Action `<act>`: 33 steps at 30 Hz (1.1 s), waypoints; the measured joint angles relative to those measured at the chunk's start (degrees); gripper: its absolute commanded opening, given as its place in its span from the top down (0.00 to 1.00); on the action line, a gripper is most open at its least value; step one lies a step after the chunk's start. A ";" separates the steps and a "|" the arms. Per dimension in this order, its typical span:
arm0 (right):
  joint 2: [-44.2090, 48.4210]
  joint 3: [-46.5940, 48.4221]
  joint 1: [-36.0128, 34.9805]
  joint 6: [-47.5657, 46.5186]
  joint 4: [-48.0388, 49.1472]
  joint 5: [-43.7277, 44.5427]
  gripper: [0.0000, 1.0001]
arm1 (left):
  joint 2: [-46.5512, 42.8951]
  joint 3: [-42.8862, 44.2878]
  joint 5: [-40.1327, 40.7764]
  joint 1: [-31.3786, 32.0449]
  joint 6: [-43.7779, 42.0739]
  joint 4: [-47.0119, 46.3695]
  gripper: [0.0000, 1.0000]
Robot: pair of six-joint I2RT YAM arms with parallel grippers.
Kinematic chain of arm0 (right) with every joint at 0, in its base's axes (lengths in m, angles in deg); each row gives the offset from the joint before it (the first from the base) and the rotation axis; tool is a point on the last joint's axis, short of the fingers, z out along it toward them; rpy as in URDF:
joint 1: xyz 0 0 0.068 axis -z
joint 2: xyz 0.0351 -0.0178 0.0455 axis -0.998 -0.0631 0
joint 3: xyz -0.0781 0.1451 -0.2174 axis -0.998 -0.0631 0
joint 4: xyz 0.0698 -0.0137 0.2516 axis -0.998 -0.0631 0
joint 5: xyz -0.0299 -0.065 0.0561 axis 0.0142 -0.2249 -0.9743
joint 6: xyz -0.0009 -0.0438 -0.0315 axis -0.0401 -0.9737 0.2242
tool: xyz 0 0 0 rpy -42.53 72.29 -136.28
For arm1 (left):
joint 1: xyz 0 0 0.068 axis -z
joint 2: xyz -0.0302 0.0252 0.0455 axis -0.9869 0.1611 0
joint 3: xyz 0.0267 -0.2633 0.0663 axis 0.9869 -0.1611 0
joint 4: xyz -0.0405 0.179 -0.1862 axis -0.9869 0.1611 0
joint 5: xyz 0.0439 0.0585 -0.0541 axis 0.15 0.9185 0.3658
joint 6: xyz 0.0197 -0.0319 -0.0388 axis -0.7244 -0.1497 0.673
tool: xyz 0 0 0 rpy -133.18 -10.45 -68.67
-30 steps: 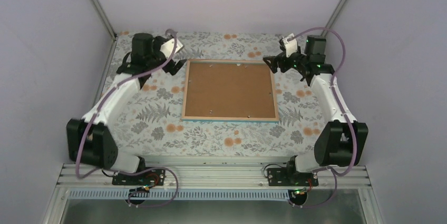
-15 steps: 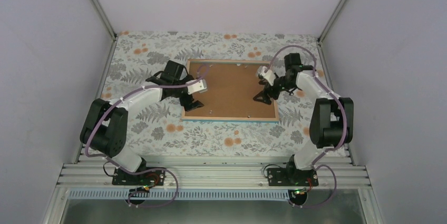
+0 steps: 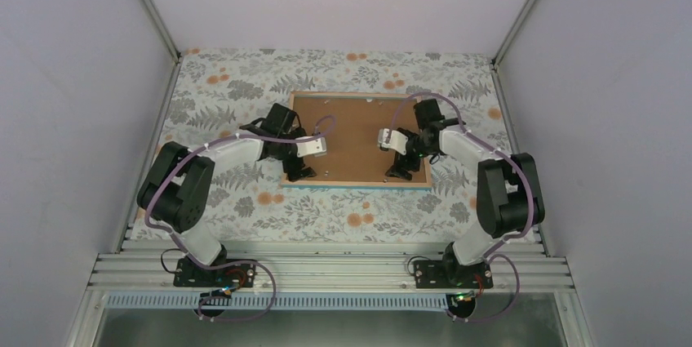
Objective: Put the photo into the frame
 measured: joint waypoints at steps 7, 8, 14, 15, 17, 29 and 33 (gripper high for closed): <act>-1.14 -1.92 -1.84 -0.68 2.93 2.75 0.00 | 0.92 -0.20 1.20 0.55 -0.79 -1.20 0.00; -1.29 -2.03 -1.90 -0.83 2.91 2.82 0.00 | 1.18 -0.20 1.38 0.57 -0.79 -1.31 0.00; -1.40 -3.21 -2.19 -1.64 3.69 3.06 0.00 | 2.97 -0.20 1.70 0.74 -0.96 -1.68 0.00; -1.40 -3.48 -2.21 -1.73 3.80 3.04 0.00 | 3.10 -0.20 1.70 0.74 -0.96 -1.73 0.00; -1.40 -3.96 -2.27 -1.90 3.96 3.04 0.00 | 3.15 -0.20 1.70 0.74 -0.98 -1.81 0.00; -2.84 -4.35 -3.85 2.40 9.11 4.09 0.14 | 3.28 -0.20 1.75 1.40 -1.68 -2.03 0.00; -4.22 -3.63 -4.02 6.51 10.84 5.18 0.18 | 3.28 -0.22 1.66 1.42 -2.23 -2.05 0.01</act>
